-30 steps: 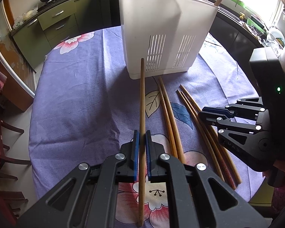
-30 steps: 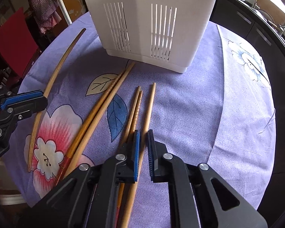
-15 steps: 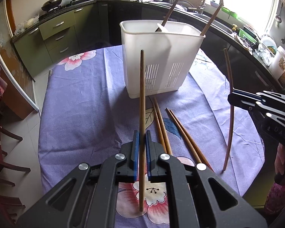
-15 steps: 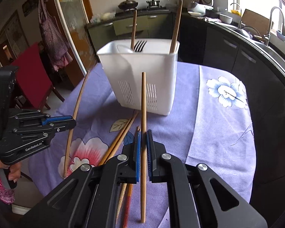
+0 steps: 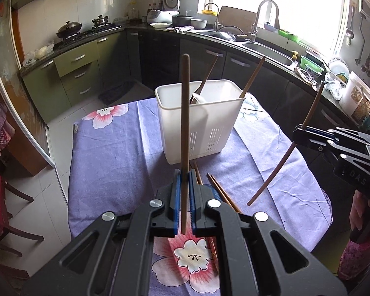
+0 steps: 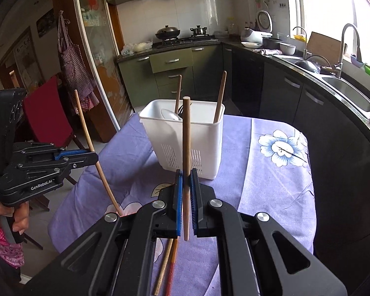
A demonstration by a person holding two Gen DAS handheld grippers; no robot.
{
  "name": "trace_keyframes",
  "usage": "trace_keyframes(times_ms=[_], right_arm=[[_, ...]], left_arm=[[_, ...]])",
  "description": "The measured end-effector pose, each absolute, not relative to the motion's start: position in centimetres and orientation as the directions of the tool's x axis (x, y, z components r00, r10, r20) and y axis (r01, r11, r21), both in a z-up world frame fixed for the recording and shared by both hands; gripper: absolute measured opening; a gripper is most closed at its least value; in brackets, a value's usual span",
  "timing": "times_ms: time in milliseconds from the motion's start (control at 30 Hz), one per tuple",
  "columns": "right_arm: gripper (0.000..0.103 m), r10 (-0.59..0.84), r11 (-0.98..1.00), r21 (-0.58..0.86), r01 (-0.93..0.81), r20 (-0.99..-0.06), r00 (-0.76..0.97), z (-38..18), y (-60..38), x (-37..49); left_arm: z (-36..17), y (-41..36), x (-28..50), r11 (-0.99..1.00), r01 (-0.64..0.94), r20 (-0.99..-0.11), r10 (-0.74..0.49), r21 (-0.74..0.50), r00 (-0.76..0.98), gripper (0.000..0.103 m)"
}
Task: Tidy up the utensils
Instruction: 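Carry both chopsticks over the white caddy and drop them in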
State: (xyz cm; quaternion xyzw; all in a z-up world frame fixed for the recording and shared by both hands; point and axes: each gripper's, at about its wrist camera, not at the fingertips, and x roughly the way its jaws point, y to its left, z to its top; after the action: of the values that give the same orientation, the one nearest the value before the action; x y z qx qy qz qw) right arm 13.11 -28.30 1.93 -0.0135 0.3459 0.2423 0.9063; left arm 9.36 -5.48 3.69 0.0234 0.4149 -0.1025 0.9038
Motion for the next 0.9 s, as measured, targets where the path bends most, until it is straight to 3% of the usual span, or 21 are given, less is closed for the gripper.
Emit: trace_keyframes(times_ms=[267, 633, 767, 900], right_arm=[[0.007, 0.458, 0.87, 0.133, -0.475, -0.576, 0.677, 7.4, -27.2, 13.9], [0.007, 0.455, 0.885, 0.111, -0.451, -0.402, 0.795, 16.5, -25.7, 18.0], [0.007, 0.405, 0.909, 0.087, -0.408, -0.42, 0.812, 15.9, -24.7, 21.2], [0.007, 0.387, 0.915, 0.099, -0.392, -0.498, 0.776, 12.7, -24.3, 24.3]], left_arm=[[8.4, -5.7, 10.8, 0.976, 0.213, -0.699, -0.183, -0.045, 0.691, 0.006], [17.4, -6.9, 14.4, 0.981, 0.194, -0.505, -0.176, -0.018, 0.845, 0.006], [16.8, -7.6, 17.3, 0.985, 0.172, -0.497, -0.149, -0.001, 0.855, 0.006], [13.2, -7.7, 20.3, 0.987, 0.159, -0.573, -0.137, -0.012, 0.808, 0.006]])
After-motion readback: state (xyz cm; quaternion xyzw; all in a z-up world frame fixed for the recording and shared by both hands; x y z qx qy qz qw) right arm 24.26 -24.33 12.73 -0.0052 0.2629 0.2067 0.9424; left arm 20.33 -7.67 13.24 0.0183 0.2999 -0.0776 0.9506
